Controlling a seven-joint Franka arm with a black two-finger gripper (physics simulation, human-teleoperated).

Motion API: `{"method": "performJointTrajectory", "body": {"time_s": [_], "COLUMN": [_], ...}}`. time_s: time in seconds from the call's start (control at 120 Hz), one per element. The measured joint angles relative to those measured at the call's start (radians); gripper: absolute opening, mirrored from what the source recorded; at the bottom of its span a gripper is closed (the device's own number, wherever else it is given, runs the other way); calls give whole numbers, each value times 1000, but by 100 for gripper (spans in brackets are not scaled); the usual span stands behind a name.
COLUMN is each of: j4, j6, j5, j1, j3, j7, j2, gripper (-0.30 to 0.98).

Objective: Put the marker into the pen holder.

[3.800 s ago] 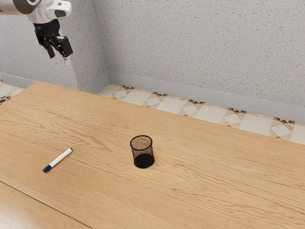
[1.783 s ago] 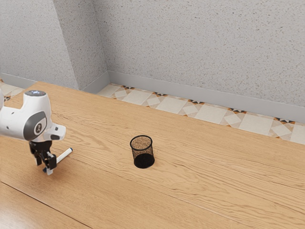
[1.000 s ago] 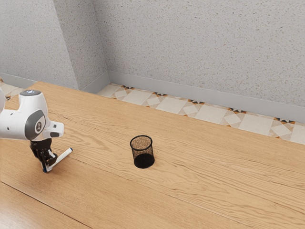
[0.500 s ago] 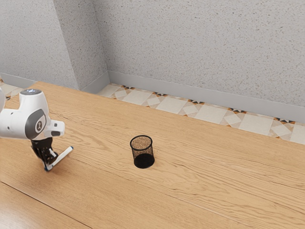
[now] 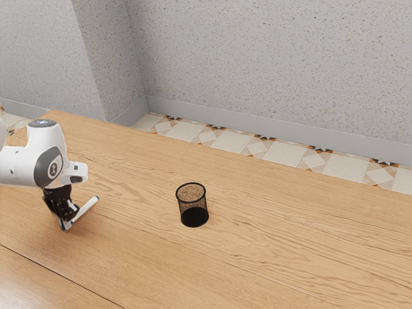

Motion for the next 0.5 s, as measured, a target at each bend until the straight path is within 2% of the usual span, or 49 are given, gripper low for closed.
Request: {"method": "performJointTrajectory", "body": {"time_s": [0.308,0.5], "j4": [20,90], "j6": [-95,-284], "j5": [36,83], "j1": [-40,-92], "j3": [-1,-6], "j7": [-10,-17], "j2": [-182,-266], "gripper": [-10,-10]}}
